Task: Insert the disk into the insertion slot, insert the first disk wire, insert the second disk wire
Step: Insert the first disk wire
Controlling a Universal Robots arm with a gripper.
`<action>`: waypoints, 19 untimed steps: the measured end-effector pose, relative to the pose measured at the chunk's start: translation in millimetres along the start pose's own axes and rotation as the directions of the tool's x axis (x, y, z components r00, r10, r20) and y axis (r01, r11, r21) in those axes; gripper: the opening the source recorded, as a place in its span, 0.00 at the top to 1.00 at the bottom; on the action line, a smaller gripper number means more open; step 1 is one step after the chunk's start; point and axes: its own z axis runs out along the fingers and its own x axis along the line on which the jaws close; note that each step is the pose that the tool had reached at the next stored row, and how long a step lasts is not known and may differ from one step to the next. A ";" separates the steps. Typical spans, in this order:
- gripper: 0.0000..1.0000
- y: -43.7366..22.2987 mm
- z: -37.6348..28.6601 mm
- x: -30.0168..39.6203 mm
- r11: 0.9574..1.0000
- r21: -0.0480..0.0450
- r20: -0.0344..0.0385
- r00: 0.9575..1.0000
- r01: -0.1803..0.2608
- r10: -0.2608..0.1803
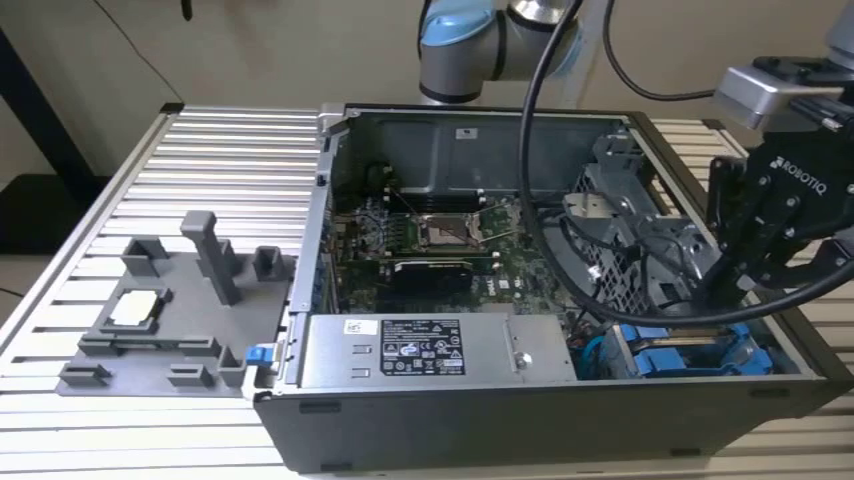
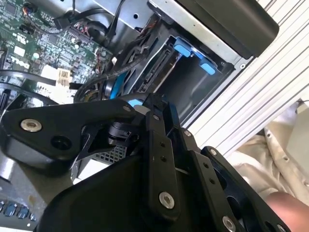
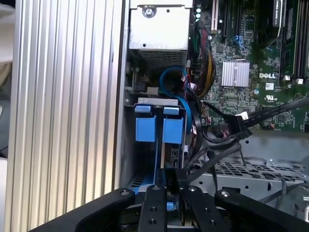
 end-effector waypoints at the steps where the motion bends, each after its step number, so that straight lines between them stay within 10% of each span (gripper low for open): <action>1: 0.81 -0.3 1.4 -0.1 1.000 -0.002 0.000 1.000 0.000 0.000; 19: 0.81 -11.0 14.2 1.9 1.000 -0.002 0.009 1.000 0.001 -0.001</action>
